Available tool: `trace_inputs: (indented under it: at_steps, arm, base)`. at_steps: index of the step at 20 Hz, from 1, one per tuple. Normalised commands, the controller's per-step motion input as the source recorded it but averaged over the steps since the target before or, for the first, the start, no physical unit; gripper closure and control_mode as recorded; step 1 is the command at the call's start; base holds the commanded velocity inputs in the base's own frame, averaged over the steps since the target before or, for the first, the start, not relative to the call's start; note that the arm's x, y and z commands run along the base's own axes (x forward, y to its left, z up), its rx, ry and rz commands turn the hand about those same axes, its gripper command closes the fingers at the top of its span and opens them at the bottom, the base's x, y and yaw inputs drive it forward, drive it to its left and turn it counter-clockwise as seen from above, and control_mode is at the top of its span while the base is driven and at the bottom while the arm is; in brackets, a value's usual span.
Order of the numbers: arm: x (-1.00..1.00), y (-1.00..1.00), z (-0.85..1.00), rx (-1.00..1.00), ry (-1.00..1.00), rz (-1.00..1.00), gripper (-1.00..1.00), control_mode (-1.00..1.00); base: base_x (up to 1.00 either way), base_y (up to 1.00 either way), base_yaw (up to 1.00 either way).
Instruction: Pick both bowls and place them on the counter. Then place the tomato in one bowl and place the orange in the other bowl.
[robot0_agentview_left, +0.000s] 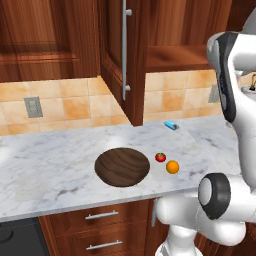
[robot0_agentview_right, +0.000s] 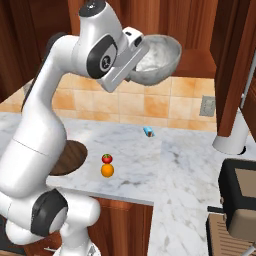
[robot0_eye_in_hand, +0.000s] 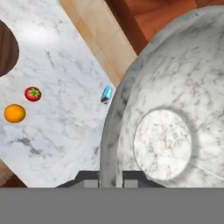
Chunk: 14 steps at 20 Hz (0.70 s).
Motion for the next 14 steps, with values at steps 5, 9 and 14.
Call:
trace_inputs:
  at_steps: [5,9,14]
  arm:
    - [-0.72,0.12,-0.54,0.0,0.05,0.0,1.0,-1.0]
    - [-0.24,0.08,-0.81,0.01,0.11,0.0,1.0,-1.0]
    - [0.05,0.04,-0.65,0.05,0.17,0.0,1.0,-1.0]
  base:
    - [0.0,0.0,0.0]
    - [0.0,0.0,0.0]
    - [0.0,0.0,0.0]
